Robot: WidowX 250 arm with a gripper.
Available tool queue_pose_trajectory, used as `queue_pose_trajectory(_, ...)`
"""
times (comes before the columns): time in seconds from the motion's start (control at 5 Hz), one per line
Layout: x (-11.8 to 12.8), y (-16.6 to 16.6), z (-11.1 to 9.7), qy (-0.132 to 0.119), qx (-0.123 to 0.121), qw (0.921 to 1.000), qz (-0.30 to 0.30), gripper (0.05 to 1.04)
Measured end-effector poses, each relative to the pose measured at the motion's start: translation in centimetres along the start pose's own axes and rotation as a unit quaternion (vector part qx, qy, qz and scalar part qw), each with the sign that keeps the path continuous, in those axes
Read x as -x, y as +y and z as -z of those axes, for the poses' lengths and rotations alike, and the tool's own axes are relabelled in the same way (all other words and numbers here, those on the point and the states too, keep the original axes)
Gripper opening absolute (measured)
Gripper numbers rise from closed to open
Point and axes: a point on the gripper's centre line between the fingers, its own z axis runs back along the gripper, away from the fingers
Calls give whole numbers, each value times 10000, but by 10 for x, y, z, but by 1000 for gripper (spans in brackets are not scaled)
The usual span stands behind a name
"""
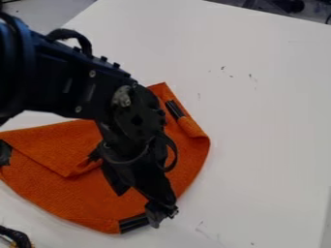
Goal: Unfold the cloth from bottom right to top left
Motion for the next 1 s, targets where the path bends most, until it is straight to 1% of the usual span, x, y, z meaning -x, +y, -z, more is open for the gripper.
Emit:
queue_pose_trajectory(0.2,2,-1,3,60,37,10000,58,1001)
queue_pose_trajectory(0.4,-4,21,10,93,77,9998,152,1001)
queue_pose_trajectory(0.6,-15,56,21,10,99,9991,412,1001)
queue_pose_trajectory(0.8,-33,89,20,-57,-33,9978,653,1001)
queue_pose_trajectory(1.0,-34,102,25,-78,-82,9978,653,1001)
